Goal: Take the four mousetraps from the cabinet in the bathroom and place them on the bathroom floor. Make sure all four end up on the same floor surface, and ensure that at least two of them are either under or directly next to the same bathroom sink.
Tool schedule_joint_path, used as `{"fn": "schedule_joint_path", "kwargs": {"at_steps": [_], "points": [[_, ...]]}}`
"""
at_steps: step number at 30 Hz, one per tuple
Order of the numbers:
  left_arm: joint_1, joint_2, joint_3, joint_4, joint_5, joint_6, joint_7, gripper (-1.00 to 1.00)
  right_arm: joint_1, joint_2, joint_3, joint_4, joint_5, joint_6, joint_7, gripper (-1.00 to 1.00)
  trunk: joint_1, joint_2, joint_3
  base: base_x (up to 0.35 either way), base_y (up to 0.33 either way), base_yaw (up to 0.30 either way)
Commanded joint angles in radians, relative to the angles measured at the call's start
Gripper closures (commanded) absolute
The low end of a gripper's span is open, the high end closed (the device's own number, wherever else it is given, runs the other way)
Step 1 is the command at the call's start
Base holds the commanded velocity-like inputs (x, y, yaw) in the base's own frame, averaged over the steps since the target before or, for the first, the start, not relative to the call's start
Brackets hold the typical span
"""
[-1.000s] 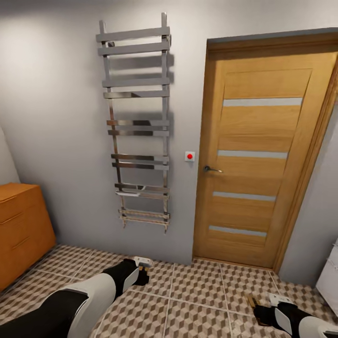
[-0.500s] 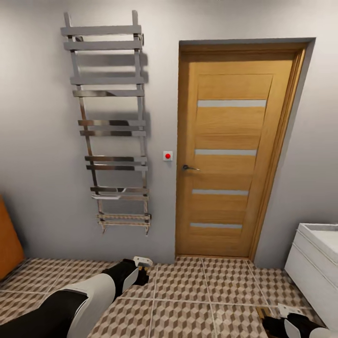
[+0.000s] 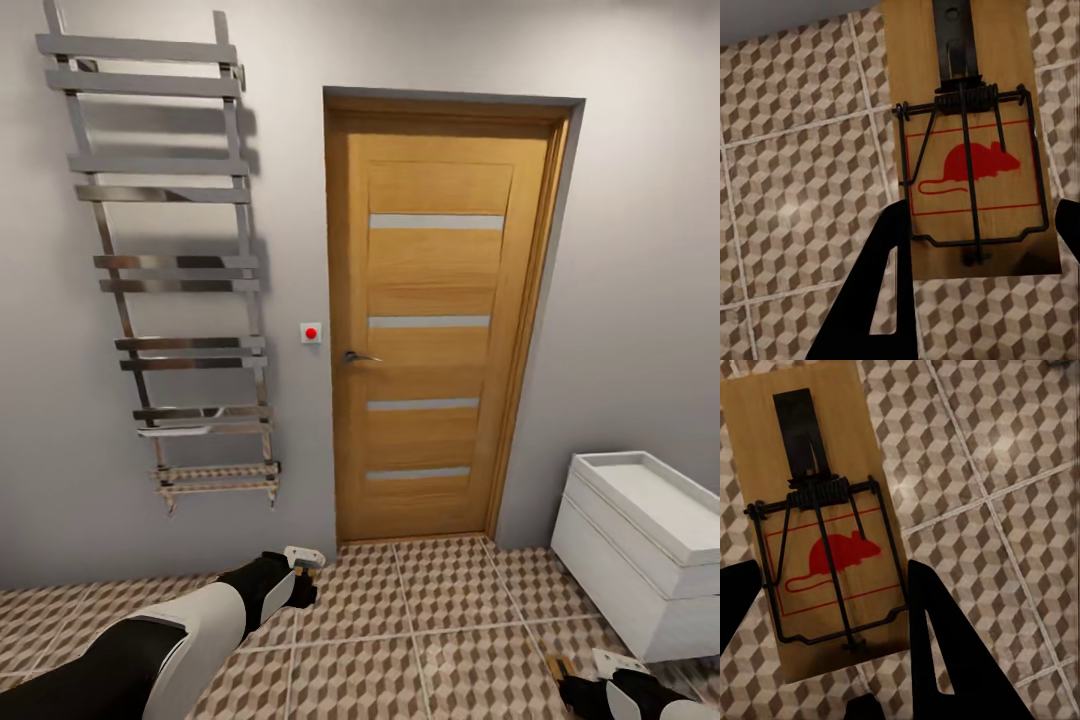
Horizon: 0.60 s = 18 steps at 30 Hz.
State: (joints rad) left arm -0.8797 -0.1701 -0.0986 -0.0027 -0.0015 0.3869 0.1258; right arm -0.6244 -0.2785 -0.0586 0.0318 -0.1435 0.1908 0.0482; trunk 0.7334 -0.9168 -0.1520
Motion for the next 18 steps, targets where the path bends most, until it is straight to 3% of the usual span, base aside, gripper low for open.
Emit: {"fn": "schedule_joint_path", "kwargs": {"at_steps": [1,7,12,18], "points": [[-0.001,0.0,-0.007,0.0,0.0,0.004,0.002,1.0,-0.002,0.0,-0.005,0.002,-0.005,0.001,0.002,1.0,0.0,-0.001,-0.002,0.0,0.0,-0.297],[-0.001,0.0,-0.007,0.0,0.0,0.003,0.002,1.0,0.001,0.005,-0.005,0.002,-0.008,0.001,0.002,1.0,0.0,-0.001,-0.002,0.0,0.0,-0.297],[-0.001,0.001,-0.007,0.0,0.0,0.003,0.002,1.0,0.017,0.01,-0.005,0.002,-0.046,-0.002,0.002,1.0,0.0,-0.001,-0.002,0.0,0.0,-0.297],[-0.001,0.0,-0.007,0.0,0.0,0.003,0.002,1.0,0.02,0.006,-0.005,0.002,-0.058,-0.002,0.001,1.0,0.0,-0.001,-0.002,0.0,0.0,-0.297]]}}
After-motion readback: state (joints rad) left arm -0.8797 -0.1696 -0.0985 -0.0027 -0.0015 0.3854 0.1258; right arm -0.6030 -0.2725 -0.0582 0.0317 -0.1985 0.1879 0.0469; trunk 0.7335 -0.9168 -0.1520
